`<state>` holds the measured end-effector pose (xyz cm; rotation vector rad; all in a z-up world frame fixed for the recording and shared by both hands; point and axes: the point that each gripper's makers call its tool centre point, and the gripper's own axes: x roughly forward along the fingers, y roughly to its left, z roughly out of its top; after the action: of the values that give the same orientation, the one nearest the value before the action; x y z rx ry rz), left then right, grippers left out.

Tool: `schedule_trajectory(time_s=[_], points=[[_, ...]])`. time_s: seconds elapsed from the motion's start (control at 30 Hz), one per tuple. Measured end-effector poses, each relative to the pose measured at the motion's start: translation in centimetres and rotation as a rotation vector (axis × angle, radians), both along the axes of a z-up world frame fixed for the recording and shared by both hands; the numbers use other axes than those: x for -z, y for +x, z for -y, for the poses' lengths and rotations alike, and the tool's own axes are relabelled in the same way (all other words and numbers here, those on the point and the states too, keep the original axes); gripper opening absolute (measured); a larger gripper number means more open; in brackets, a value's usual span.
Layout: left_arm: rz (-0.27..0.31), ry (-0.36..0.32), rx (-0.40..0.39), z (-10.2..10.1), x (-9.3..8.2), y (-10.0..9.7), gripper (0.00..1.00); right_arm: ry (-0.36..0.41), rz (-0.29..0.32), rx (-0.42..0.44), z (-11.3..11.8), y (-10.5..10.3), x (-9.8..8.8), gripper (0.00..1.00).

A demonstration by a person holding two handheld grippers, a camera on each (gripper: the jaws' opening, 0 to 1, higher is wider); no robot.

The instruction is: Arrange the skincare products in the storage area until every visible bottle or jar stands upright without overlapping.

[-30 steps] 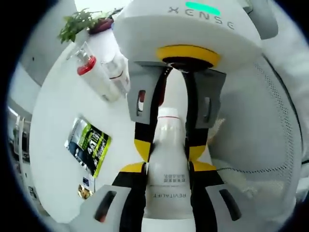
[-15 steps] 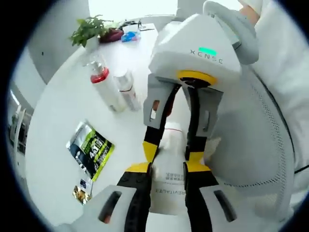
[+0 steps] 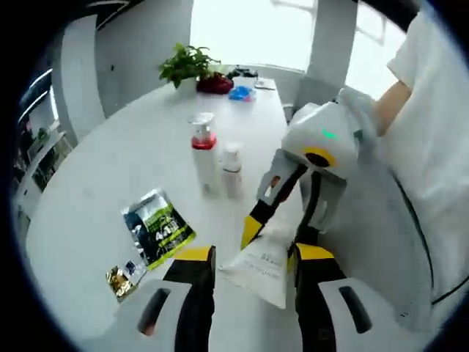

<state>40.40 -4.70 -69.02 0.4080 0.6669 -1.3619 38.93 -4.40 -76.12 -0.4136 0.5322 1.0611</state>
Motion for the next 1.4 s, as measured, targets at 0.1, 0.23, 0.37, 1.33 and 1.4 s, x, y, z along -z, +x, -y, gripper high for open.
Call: schedule_trajectory(time_s=[0.1,0.23,0.37,1.33,1.4], points=[[-0.001,-0.037,-0.057,-0.3,-0.6,0.4,0.44,0.024,-0.005,0.036,0.3,0.4,-0.4,0.32],[-0.031,-0.105,-0.123,-0.6,-1.2,0.7,0.45,0.08,-0.023,0.097,0.7,1.2,-1.0,0.32],[-0.048,-0.152,-0.189,-0.6,-1.5,0.9,0.46,0.117,-0.03,0.15,1.1,1.9,-1.4,0.32],[0.121,-0.125,-0.401,4.1,-0.1,1.5,0.26,0.216,0.084,0.399,2.2,3.7,-2.7,0.33],[0.13,-0.124,-0.409,4.0,0.1,1.6,0.25,0.213,0.088,0.395,2.1,3.6,-2.7,0.33]])
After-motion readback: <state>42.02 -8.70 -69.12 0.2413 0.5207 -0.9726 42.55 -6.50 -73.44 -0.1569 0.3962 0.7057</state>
